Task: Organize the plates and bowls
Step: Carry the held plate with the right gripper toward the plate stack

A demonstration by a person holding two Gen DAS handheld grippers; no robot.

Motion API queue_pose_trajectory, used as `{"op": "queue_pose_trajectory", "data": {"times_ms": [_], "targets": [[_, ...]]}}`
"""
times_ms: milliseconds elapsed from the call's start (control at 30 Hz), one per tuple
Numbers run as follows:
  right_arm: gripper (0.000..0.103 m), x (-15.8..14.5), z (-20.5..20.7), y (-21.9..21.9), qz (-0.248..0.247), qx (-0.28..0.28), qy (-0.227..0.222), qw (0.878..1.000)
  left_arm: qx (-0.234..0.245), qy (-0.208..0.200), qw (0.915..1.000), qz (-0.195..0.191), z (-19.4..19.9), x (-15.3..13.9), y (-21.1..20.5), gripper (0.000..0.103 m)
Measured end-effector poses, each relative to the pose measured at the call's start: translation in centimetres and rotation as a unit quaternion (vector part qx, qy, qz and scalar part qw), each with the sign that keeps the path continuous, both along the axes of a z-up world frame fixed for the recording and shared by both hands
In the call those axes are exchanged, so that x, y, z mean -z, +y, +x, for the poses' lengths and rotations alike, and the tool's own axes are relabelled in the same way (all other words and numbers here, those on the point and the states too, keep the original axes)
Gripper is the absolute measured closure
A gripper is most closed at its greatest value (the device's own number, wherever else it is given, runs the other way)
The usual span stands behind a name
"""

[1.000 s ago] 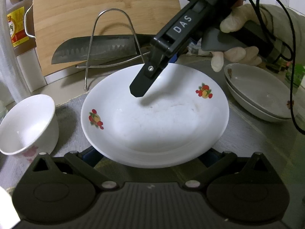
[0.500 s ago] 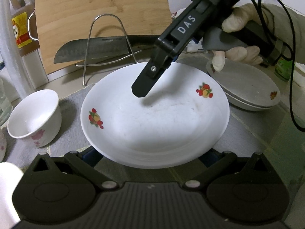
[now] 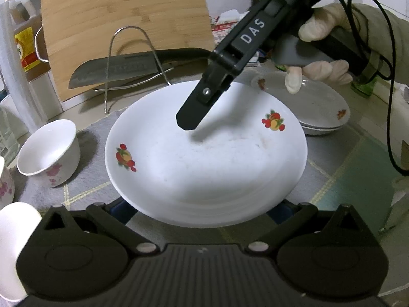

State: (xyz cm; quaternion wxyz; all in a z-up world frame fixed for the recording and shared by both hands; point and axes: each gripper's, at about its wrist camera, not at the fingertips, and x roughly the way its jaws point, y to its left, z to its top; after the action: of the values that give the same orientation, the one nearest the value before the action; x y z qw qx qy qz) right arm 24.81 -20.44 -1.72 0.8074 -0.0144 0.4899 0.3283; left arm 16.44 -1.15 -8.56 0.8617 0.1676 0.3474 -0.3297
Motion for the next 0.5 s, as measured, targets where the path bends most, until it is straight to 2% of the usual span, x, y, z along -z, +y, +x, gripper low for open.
{"op": "queue_pose_trajectory", "data": {"times_ms": [500], "targets": [[0.002,-0.2,-3.7,-2.1,0.014,0.035,-0.005,0.999,0.037,0.005,0.9993,0.008,-2.5,-0.9,-1.1,0.0]]}}
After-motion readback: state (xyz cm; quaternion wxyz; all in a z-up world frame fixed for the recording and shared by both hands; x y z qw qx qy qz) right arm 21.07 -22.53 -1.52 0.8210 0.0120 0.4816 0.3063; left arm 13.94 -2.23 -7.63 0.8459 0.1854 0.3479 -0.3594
